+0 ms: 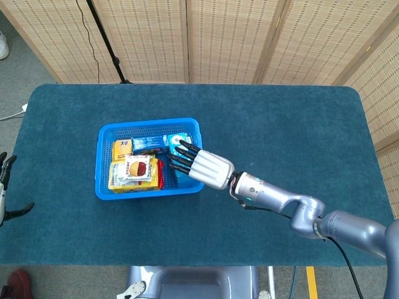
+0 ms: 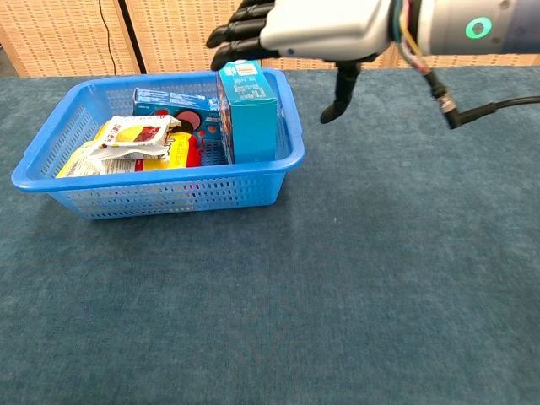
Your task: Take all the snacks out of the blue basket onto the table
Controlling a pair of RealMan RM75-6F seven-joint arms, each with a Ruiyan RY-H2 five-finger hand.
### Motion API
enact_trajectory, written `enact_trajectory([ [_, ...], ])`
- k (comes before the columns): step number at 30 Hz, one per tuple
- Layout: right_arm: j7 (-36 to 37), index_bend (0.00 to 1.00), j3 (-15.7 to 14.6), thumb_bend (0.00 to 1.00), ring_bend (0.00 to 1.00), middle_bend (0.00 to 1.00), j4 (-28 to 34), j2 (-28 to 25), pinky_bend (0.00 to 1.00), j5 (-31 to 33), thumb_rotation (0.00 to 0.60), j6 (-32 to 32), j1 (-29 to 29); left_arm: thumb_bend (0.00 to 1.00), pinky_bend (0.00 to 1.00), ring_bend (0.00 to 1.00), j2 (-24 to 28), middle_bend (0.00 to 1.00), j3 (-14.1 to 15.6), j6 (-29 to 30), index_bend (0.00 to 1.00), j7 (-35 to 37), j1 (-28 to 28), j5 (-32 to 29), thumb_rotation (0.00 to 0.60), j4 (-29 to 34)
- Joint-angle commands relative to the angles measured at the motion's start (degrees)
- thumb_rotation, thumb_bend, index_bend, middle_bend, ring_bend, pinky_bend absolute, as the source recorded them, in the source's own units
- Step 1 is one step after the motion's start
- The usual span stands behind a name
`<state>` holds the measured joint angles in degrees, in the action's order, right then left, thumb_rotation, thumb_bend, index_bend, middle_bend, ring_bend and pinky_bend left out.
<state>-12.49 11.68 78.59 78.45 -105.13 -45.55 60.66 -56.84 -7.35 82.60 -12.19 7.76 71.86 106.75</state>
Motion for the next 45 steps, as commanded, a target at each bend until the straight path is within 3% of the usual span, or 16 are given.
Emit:
enact_trajectory([
  [1, -1.9, 0.11, 0.3, 0.00, 0.00, 0.00, -1.5, 2.3, 0.00, 1.6, 0.600, 1.9, 2.0, 0.00, 0.00, 0.00, -0.1, 0.00, -0.3, -0.6, 0.00, -0.1, 0.3, -1.0, 0.600, -0.3],
  [8, -5.1, 0.23, 0.7, 0.00, 0.00, 0.01, -5.4, 6.4, 0.00, 4.4, 0.600, 3.9, 5.0, 0.00, 0.00, 0.00, -0.1, 0.00, -0.9, -1.3, 0.00, 0.1, 0.7, -2.6, 0.600, -0.7],
  [12, -4.4, 0.35, -0.7, 0.00, 0.00, 0.12, -8.1, 8.2, 0.03, 3.9, 0.600, 3.3, 6.2, 0.00, 0.00, 0.00, 0.0, 0.00, -1.1, -2.0, 0.00, 0.3, 1.1, -3.5, 0.600, -1.0],
  [15, -2.0, 0.47, -2.3, 0.00, 0.10, 0.28, -10.5, 9.7, 0.17, 2.3, 0.600, 1.2, 7.1, 0.00, 0.00, 0.00, 0.1, 0.00, -1.2, -2.4, 0.00, 0.6, 1.2, -4.0, 0.600, -1.2],
  [17, -0.1, 0.58, -3.2, 0.01, 0.22, 0.40, -11.8, 10.6, 0.29, 0.7, 0.600, -1.2, 7.6, 0.00, 0.00, 0.00, 0.2, 0.00, -1.3, -2.6, 0.00, 0.9, 1.3, -4.2, 0.600, -1.3],
  [20, 3.0, 0.67, -4.5, 0.06, 0.32, 0.49, -14.2, 11.7, 0.38, -1.6, 0.600, -5.8, 7.9, 0.00, 0.00, 0.00, 0.3, 0.00, -1.4, -3.0, 0.00, 1.1, 1.5, -4.7, 0.600, -1.5],
  [27, 4.3, 0.68, -4.7, 0.09, 0.35, 0.51, -14.2, 10.0, 0.45, -3.1, 0.600, -12.7, 7.6, 0.00, 0.00, 0.00, 0.3, 0.00, -1.4, -3.7, 0.00, 1.3, 1.9, -5.0, 0.600, -1.5],
  [36, -1.1, 0.67, -1.1, 0.10, 0.35, 0.51, -7.5, -0.3, 0.45, -0.5, 0.600, -20.2, 3.6, 0.00, 0.00, 0.00, 0.5, 0.00, -1.1, -4.0, 0.00, 1.9, 2.0, -4.6, 0.600, -1.7],
  [45, -1.3, 0.67, 2.9, 0.10, 0.35, 0.51, -4.5, -10.6, 0.45, 8.1, 0.600, -23.8, -2.8, 0.00, 0.00, 0.00, 0.6, 0.00, -0.4, -3.9, 0.00, 2.0, 1.8, -3.6, 0.600, -1.3],
])
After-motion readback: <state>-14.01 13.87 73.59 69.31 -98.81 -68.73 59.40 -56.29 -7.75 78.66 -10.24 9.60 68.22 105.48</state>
